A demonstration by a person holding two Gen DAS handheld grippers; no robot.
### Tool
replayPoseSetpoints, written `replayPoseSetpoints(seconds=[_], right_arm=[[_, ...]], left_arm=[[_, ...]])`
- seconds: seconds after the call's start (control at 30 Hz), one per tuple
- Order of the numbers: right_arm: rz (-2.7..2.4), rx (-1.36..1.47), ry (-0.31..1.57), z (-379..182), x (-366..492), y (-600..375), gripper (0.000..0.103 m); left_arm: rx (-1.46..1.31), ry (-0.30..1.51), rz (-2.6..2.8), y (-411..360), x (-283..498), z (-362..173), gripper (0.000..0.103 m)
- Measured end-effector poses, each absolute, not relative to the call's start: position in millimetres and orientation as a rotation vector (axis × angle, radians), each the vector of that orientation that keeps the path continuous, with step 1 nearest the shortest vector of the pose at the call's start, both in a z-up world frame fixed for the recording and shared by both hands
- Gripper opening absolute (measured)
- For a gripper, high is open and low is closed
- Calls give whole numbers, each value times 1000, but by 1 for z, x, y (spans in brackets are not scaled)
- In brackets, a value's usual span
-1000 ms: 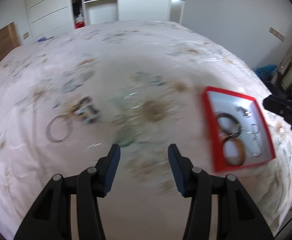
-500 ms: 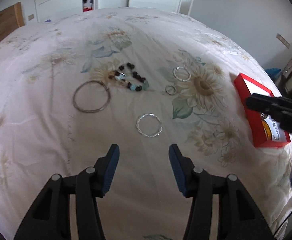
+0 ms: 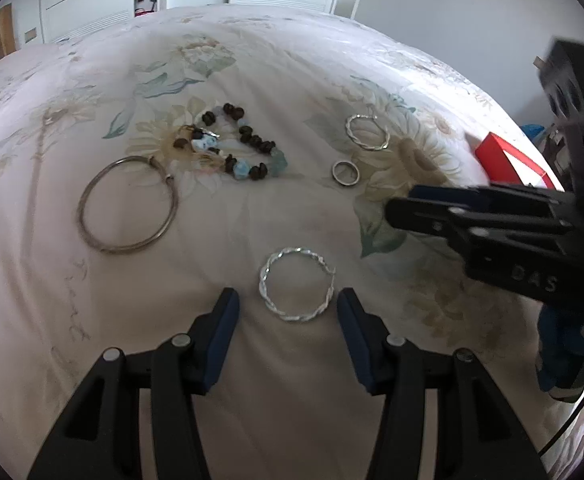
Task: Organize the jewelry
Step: 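Grasp the twisted silver bangle with the left tool while the right tool grasps the small silver ring, then carry the bangle and ring into the red box and open both tools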
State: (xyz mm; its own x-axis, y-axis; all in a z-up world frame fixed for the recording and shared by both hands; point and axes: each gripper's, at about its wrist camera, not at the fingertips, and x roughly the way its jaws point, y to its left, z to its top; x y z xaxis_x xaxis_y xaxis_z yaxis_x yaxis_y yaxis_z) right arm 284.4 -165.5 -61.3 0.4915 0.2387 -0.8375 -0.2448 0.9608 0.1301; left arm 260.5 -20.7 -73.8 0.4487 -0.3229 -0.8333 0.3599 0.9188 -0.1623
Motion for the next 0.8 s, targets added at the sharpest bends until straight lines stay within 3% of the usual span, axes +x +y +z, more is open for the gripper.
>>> replayPoseSetpoints(seconds=[0.07, 0.13, 0.17, 0.43, 0.5, 0.53, 0.8], right_arm=[[300, -12, 1014, -65, 292, -161, 31], [304, -16, 1015, -69, 299, -157, 31], [303, -19, 1013, -70, 302, -155, 31], [284, -34, 1001, -81, 317, -145, 31], [273, -36, 999, -84, 319, -144, 27], [262, -46, 999, -86, 321, -142, 20], [270, -13, 972, -71, 302, -147, 19]], left_arm=[[75, 1013, -425, -25, 260, -77, 47], [94, 1003, -426, -27, 259, -79, 35], [87, 997, -427, -25, 258, -80, 33], [28, 965, -424, -14, 250, -78, 33], [9, 961, -418, -10, 248, -76, 33], [-3, 960, -416, -8, 247, -75, 33], [-38, 964, -369, 10, 234, -64, 33]])
